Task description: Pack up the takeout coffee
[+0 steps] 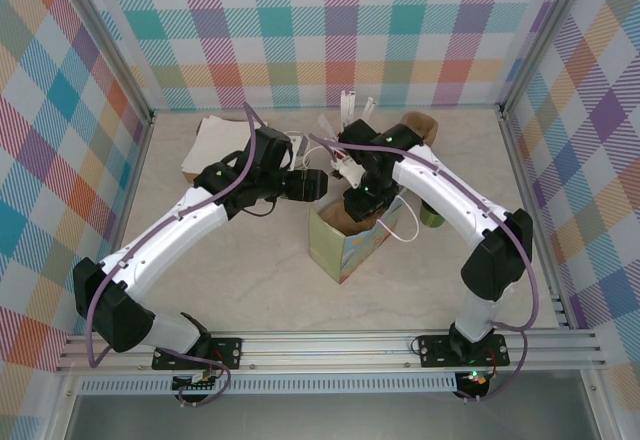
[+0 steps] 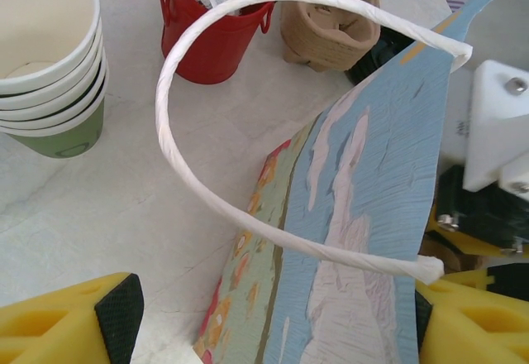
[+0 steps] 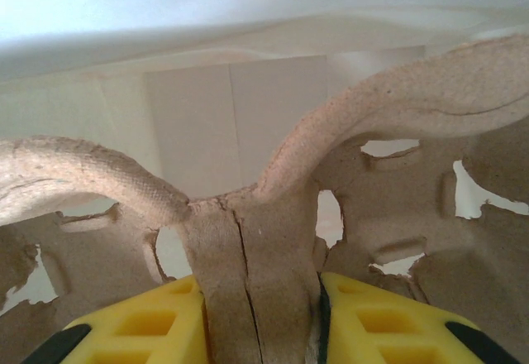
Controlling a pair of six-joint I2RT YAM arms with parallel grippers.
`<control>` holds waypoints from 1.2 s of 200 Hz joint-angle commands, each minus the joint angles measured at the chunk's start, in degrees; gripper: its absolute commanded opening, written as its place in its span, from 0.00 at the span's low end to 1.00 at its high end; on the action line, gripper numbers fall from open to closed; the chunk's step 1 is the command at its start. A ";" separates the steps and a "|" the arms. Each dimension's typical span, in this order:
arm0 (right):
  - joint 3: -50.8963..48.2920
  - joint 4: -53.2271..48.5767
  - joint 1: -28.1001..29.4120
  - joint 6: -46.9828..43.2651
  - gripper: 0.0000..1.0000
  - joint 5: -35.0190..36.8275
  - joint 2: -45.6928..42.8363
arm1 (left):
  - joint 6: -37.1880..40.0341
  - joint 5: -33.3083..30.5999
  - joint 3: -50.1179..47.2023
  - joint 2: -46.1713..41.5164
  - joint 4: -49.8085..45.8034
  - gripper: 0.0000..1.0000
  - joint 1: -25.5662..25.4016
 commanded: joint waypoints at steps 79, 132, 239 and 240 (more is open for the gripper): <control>-1.48 -1.50 0.44 -3.74 0.35 0.80 3.20 | -0.61 -1.52 0.65 -5.13 -1.37 0.80 -0.23; -2.42 -1.23 0.42 -5.34 0.35 2.81 3.91 | -1.02 -2.93 0.04 -8.96 -3.84 0.81 -0.23; -4.12 0.21 0.44 -5.28 0.35 2.19 3.76 | -5.84 9.50 -1.79 -3.96 1.14 0.73 -0.32; -4.12 0.21 0.44 -5.27 0.35 2.20 3.79 | -5.90 9.51 -1.81 -3.93 1.22 0.73 -0.32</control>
